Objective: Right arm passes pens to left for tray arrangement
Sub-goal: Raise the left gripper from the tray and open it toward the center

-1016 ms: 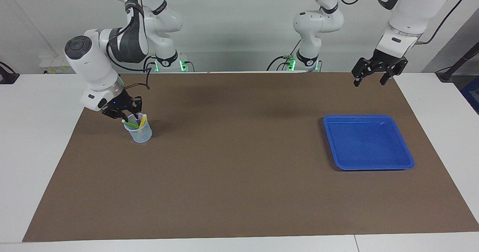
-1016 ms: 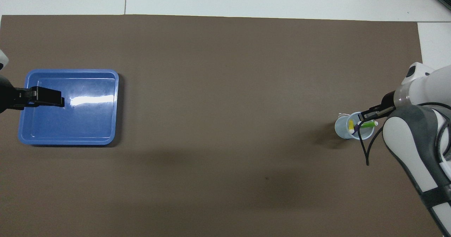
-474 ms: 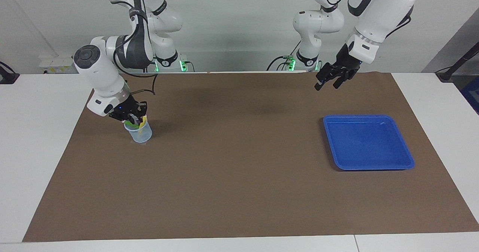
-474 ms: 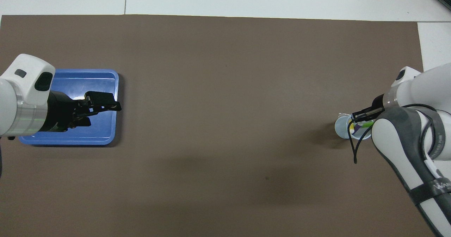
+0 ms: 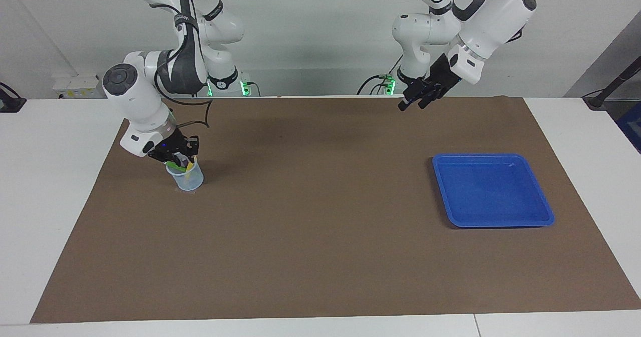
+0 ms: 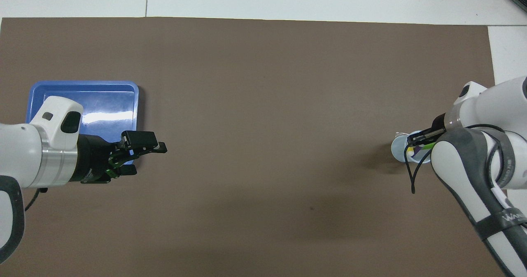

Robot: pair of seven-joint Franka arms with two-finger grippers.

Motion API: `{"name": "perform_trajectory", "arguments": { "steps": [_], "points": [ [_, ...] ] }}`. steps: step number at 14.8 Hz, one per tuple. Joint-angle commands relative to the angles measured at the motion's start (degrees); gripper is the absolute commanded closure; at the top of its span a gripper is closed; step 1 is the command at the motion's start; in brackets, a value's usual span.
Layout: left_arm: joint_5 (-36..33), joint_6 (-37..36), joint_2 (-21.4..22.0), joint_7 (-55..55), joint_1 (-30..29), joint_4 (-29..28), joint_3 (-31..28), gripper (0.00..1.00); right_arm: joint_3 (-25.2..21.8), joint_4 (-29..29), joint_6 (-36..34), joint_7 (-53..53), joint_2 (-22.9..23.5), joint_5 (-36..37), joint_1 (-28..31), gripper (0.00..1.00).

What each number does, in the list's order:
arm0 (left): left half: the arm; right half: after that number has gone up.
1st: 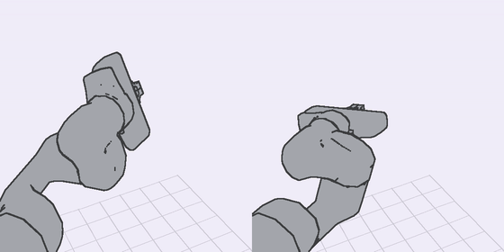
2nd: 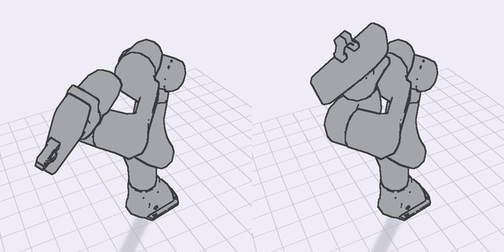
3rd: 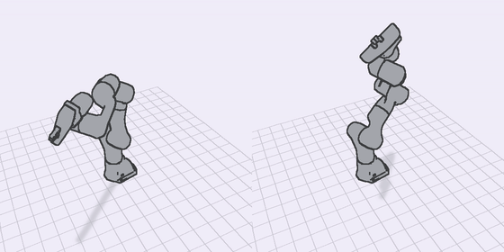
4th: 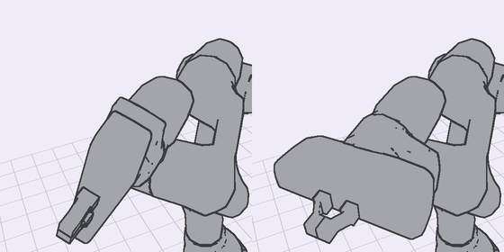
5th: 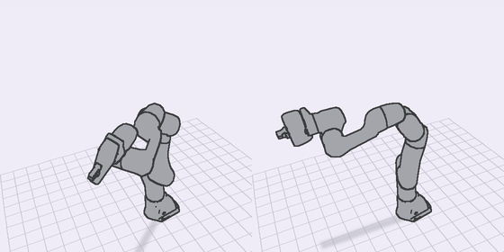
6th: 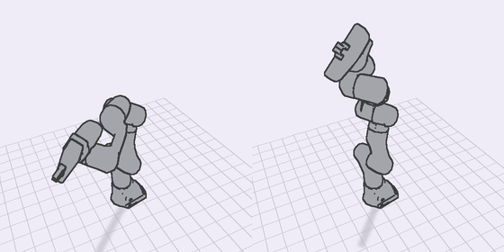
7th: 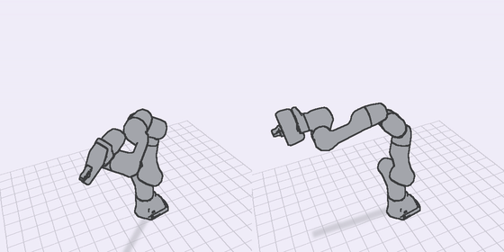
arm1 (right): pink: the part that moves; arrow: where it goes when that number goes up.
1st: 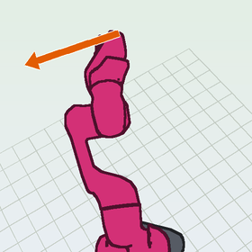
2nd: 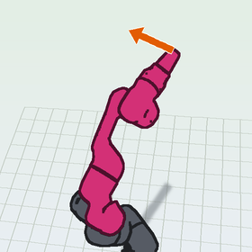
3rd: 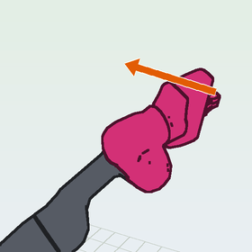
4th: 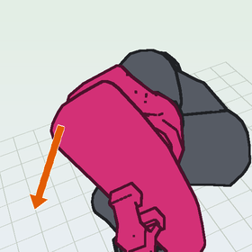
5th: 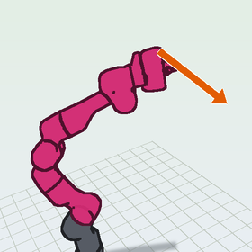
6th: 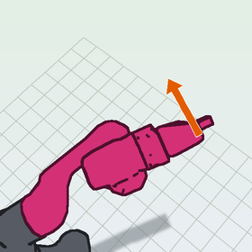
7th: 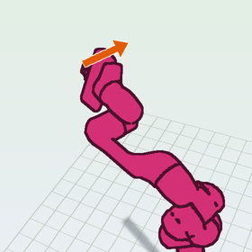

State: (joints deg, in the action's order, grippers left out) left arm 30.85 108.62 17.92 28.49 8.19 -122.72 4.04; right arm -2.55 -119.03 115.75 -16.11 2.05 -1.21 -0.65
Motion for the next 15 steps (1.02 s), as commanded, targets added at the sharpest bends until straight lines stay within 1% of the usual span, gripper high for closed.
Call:
{"name": "perform_trajectory", "arguments": {
  "steps": [1,6,8,9,12,15],
  "points": [
    [1.8,2.1,3.3,4.5,1.2,-4.0,-0.5,0.00,0.1,-1.6,1.3,-2.7,-0.8,-1.4,0.6,0.65],
    [2.0,2.6,3.3,10.7,1.9,-4.1,0.0,0.00,0.1,-1.6,0.8,-2.9,-0.8,-1.4,0.7,0.65],
    [4.2,3.6,3.3,16.7,1.9,-4.1,0.1,0.00,0.1,-1.6,0.6,-3.2,-0.9,-1.4,0.7,0.65],
    [5.0,4.2,3.3,17.7,1.9,-4.2,0.1,0.00,0.1,-1.6,0.6,-4.4,-0.9,-1.4,0.8,0.65],
    [7.3,4.6,3.2,18.7,1.8,-4.7,0.1,0.00,0.1,-1.6,0.5,-5.2,-0.9,-1.4,1.3,0.66],
    [9.0,6.7,2.6,18.7,1.9,-5.7,0.2,0.00,0.0,-1.9,0.4,-5.6,-1.0,-1.4,1.4,0.66]
  ]
}}
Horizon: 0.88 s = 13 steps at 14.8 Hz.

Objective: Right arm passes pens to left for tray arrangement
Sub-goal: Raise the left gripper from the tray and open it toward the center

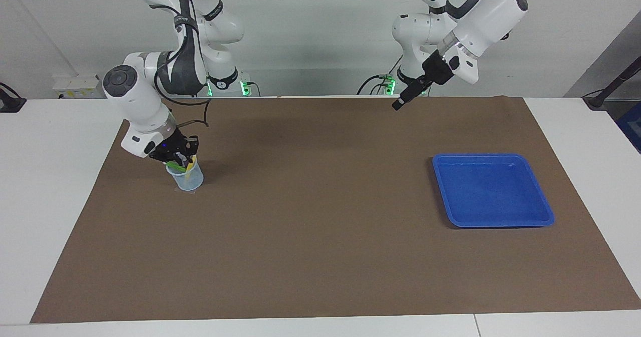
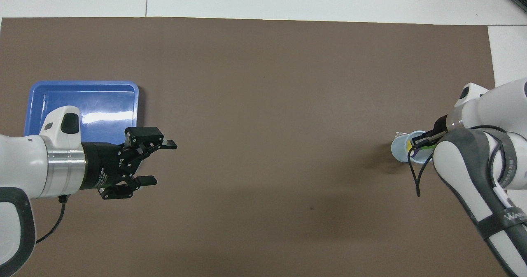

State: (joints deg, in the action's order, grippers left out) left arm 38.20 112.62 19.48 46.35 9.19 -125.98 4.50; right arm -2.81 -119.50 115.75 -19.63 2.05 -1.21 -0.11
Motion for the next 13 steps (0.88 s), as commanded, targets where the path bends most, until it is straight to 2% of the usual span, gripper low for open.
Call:
{"name": "perform_trajectory", "arguments": {
  "steps": [1,6,9,11,12,13],
  "points": [
    [2.5,3.5,1.0,0.9,0.9,-2.9,-0.3,0.00,0.3,-1.5,0.4,-2.1,-1.0,-1.3,0.8,0.66],
    [10.9,7.9,0.2,4.4,1.3,-4.2,-0.3,0.00,0.3,-1.9,0.5,-2.0,-1.1,-1.3,0.8,0.67],
    [12.6,11.2,0.2,4.5,4.4,-6.5,-0.3,0.01,0.3,-2.0,0.4,-2.1,-1.1,-1.3,1.0,0.71],
    [13.8,11.7,0.2,4.4,5.2,-6.8,-0.3,0.02,0.3,-2.0,0.3,-2.2,-1.2,-1.3,1.2,0.78],
    [14.4,11.7,0.2,4.4,5.2,-6.9,-0.3,0.02,0.3,-2.1,0.2,-2.3,-1.2,-1.3,1.3,0.83],
    [14.6,11.5,0.2,4.5,5.3,-6.8,-0.3,0.02,0.3,-2.1,0.1,-3.1,-1.2,-1.3,1.3,0.95]
  ]
}}
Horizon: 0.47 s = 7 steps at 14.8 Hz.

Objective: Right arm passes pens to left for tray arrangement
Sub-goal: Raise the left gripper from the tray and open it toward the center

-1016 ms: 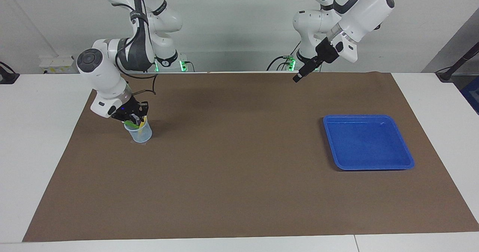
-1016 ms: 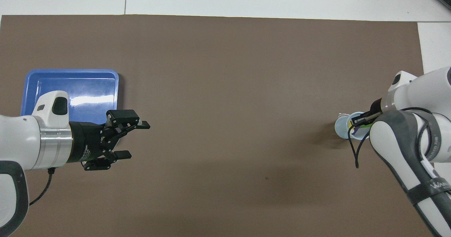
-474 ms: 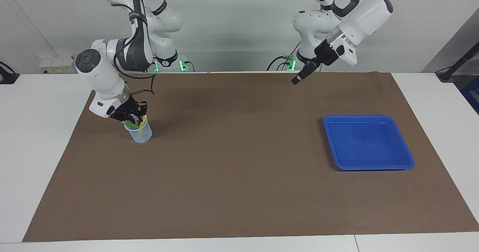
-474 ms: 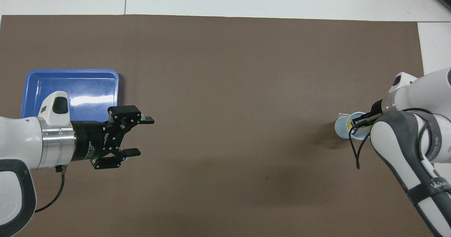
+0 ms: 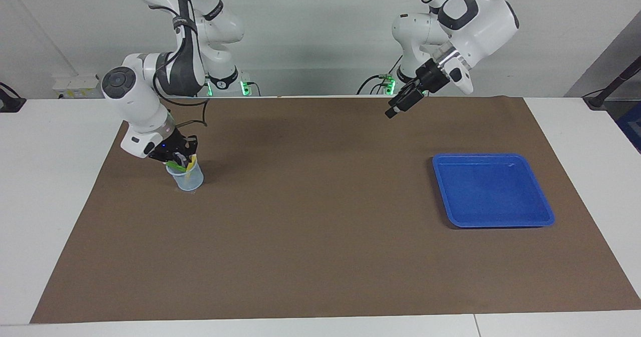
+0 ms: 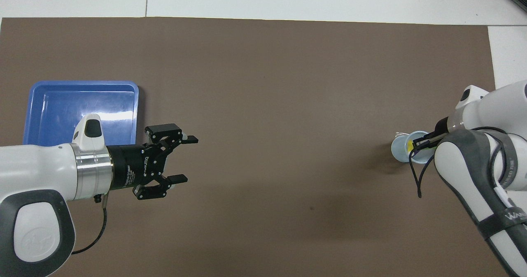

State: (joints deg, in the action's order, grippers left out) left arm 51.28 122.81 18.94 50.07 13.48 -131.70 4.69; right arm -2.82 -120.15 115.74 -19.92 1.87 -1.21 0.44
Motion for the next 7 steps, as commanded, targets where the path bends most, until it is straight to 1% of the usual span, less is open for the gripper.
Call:
{"name": "perform_trajectory", "arguments": {
  "steps": [1,3,5,7],
  "points": [
    [1.5,0.8,0.7,0.8,1.0,-1.2,-0.5,0.02,0.3,-1.2,0.0,-4.0,-0.9,-1.3,1.0,1.00],
    [1.5,-0.2,0.8,0.8,1.0,-1.3,-0.5,0.02,0.3,-0.1,-1.9,-5.6,-0.7,-0.7,1.3,1.00],
    [1.5,-0.7,0.8,0.8,0.7,-1.0,-0.6,0.02,0.3,3.2,-4.5,-7.4,-0.3,-0.5,1.5,1.00],
    [1.5,-0.7,0.7,0.8,0.3,-1.0,-0.6,0.02,0.3,6.1,-7.4,-8.5,-0.9,0.5,1.0,1.00]
  ]
}}
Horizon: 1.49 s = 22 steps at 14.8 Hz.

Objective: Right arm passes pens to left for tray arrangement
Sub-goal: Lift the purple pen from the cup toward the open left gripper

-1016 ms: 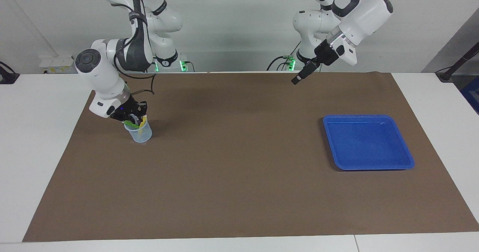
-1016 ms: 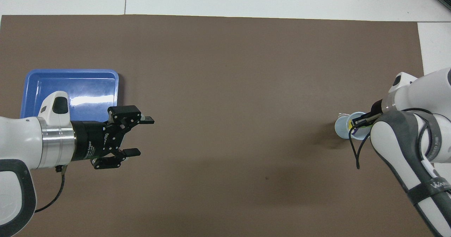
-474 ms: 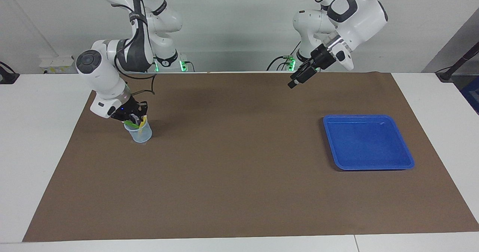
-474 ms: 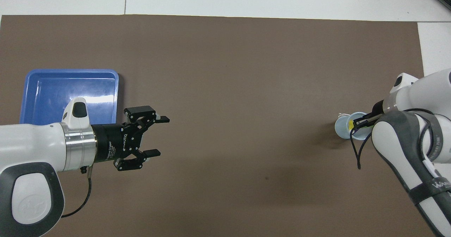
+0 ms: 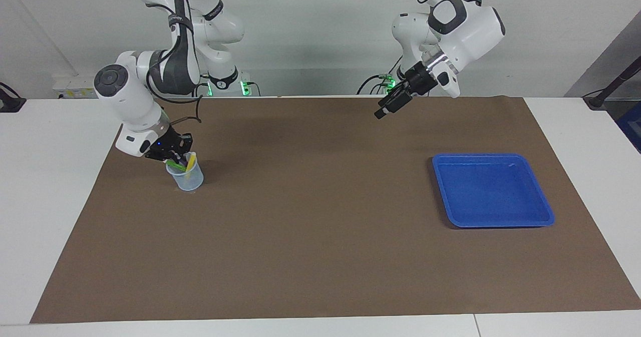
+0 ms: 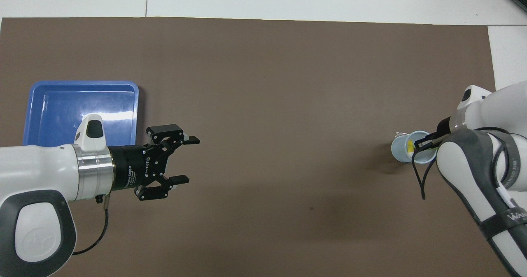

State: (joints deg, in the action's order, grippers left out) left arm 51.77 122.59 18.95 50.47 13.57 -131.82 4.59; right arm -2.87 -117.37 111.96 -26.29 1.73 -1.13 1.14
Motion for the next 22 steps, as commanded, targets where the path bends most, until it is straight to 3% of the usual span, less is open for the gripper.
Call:
{"name": "perform_trajectory", "arguments": {
  "steps": [1,5,8,12,16,19,22],
  "points": [
    [1.0,-0.3,0.7,0.3,0.1,-0.9,-0.6,0.02,0.4,5.2,-5.5,-2.2,-1.1,0.9,-0.2,1.00],
    [1.0,-0.5,0.3,0.4,-0.9,0.1,-0.7,0.02,1.6,14.3,-11.9,-2.0,-1.5,0.0,-0.7,1.00],
    [0.9,-0.3,0.3,0.2,-0.9,0.1,-0.6,0.02,5.0,15.5,-12.8,3.9,-2.5,-6.3,-0.7,1.00],
    [0.9,-3.2,0.3,-0.6,-0.9,0.3,-0.7,0.02,8.8,15.4,-11.7,20.0,-2.6,-16.4,-0.8,1.00],
    [1.4,-2.9,-0.9,-1.1,-0.3,0.3,-0.5,0.02,13.5,13.8,-5.5,37.4,-2.8,-26.4,-0.9,1.00],
    [7.8,1.3,-2.0,2.2,0.0,0.3,-0.4,0.02,14.2,10.2,2.0,50.5,-4.3,-30.9,-6.3,1.00],
    [8.4,6.6,-4.5,12.4,1.1,3.0,-0.4,0.03,14.2,6.7,12.3,64.0,-5.0,-36.0,-11.8,1.00]
  ]
}}
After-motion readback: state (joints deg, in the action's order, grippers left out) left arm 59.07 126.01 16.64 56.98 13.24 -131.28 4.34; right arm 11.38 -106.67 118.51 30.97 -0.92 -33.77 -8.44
